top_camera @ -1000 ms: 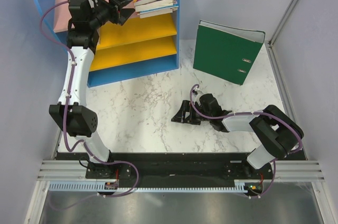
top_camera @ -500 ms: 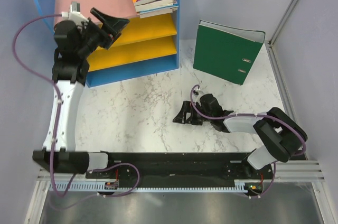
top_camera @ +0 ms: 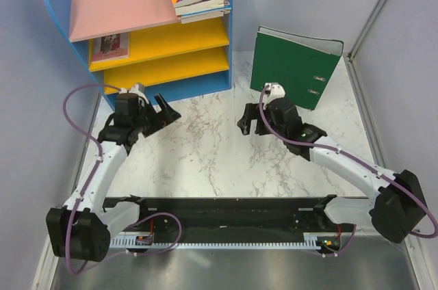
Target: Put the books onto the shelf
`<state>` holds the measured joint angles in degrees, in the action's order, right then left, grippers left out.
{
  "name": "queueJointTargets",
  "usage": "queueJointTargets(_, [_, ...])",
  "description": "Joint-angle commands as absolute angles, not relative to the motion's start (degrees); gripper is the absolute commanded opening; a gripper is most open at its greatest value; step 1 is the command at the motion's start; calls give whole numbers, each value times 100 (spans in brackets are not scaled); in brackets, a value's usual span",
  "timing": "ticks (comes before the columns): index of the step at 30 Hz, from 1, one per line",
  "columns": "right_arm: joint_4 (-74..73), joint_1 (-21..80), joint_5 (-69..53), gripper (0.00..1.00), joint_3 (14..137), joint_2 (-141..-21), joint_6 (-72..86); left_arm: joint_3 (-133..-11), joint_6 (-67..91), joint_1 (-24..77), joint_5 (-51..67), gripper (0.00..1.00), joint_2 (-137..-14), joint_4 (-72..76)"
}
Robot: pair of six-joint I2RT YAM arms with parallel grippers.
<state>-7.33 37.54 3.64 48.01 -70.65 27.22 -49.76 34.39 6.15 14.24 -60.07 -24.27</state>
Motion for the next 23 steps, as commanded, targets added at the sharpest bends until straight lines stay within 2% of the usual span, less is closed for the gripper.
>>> queueJointTargets(1, [-1467,3429,748,98,5422,-6891,2224,-4536,3006,633,1152,100,-6029,-2531])
queueJointTargets(3, [-1407,3192,336,98,5440,-6873,2232,-4430,2901,633,1134,100,-6134,-2618])
queueJointTargets(8, [-494,1646,-1914,98,4870,-6856,2775,-4684,2690,633,1178,100,-6451,-2804])
queueJointTargets(15, [-264,380,-2663,98,4526,-6917,2585,-4843,2409,633,1002,100,-6285,-2813])
queueJointTargets(18, [-272,115,-2803,98,4439,-6934,2514,-4808,2303,633,870,100,-6170,-2812])
queueJointTargets(23, [-272,35,-2778,98,4342,-6899,2540,-4693,2065,633,1389,100,-6240,-2593])
